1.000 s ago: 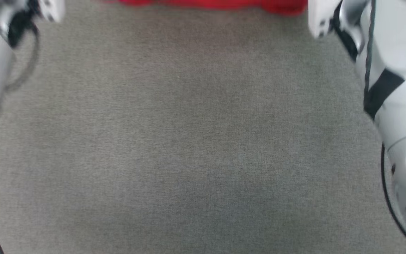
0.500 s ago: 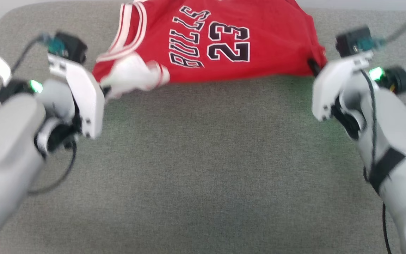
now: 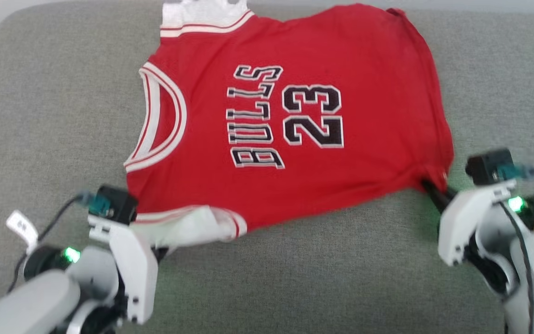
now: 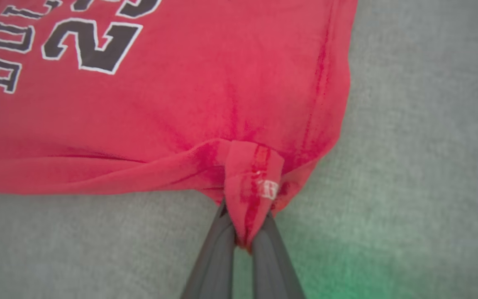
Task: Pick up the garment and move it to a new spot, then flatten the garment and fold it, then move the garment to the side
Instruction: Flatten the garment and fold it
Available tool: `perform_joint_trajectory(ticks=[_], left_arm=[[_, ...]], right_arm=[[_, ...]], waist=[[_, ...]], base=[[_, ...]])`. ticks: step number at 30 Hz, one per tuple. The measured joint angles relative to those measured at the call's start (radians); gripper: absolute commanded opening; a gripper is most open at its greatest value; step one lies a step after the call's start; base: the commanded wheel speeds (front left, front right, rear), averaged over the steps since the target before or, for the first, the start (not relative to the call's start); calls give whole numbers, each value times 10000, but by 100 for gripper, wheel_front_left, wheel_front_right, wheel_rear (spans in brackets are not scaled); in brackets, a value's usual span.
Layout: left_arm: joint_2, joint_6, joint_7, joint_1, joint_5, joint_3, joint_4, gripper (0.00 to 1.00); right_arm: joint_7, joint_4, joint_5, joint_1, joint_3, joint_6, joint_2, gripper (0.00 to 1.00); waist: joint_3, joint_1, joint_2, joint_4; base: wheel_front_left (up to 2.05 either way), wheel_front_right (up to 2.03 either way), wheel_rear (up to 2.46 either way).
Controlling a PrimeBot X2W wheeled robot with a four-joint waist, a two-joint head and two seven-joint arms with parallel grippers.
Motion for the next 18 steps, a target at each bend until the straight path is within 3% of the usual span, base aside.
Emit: perform_joint_trajectory(ticks=[8, 14, 18], left_arm=[[579, 1166, -199, 1691, -548, -113, -1467, 0], [834, 1459, -198, 2122, -683, -182, -1962, 0], [1388, 1714, -290, 1911, -604, 213, -2334, 0]], right_arm=[[2061, -3741, -575, 3416, -1676, 0, 709, 0], [2978, -5287, -782, 4739, -2270, 0, 1315, 0], [3196, -5904, -913, 4832, -2552, 0, 1624, 0]], waist=[[213, 0, 0, 34], [350, 0, 0, 72], [374, 0, 0, 59]], base=[[0, 0, 0], [0, 0, 0], [0, 0, 0]])
